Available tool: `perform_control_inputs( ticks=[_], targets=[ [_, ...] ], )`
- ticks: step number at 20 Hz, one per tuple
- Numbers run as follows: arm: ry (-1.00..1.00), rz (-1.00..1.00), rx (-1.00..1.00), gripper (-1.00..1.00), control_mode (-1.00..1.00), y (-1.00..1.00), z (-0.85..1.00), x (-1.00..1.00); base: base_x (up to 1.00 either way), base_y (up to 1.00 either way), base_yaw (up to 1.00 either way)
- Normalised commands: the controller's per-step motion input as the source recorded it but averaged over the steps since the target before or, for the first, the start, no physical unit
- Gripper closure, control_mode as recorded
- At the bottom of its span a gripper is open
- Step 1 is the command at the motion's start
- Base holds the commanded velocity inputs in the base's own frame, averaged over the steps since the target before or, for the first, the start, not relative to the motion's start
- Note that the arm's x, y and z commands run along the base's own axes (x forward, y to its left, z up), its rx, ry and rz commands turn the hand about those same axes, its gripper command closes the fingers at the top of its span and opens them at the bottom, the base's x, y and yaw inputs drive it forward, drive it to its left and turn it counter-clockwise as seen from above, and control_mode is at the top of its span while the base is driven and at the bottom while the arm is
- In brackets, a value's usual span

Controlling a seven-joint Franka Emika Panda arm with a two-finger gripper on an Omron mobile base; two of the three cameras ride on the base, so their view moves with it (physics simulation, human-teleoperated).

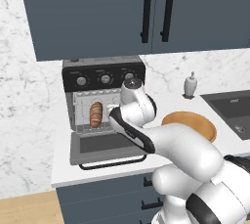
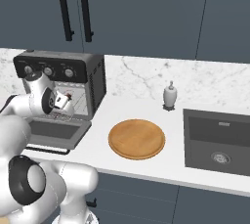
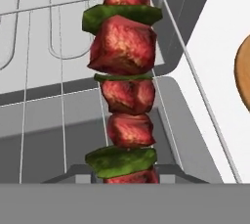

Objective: Pick up the kebab skewer and baguette bread, and place them inside the toaster oven. Close the toaster oven door and start by setting the timer.

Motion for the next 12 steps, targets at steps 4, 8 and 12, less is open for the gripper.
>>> perform_control_inputs(
  ticks=[4,8,12],
  targets=[
    [0.00,0.00,0.00,1.00,-1.00,0.14,-0.05,0.09,0.00,0.00,0.00],
    [0.00,0.00,0.00,1.00,-1.00,0.14,0.00,0.09,0.00,0.00,0.00],
    [0.00,0.00,0.00,1.00,-1.00,0.18,0.00,0.10,0.00,0.00,0.00]
  ],
)
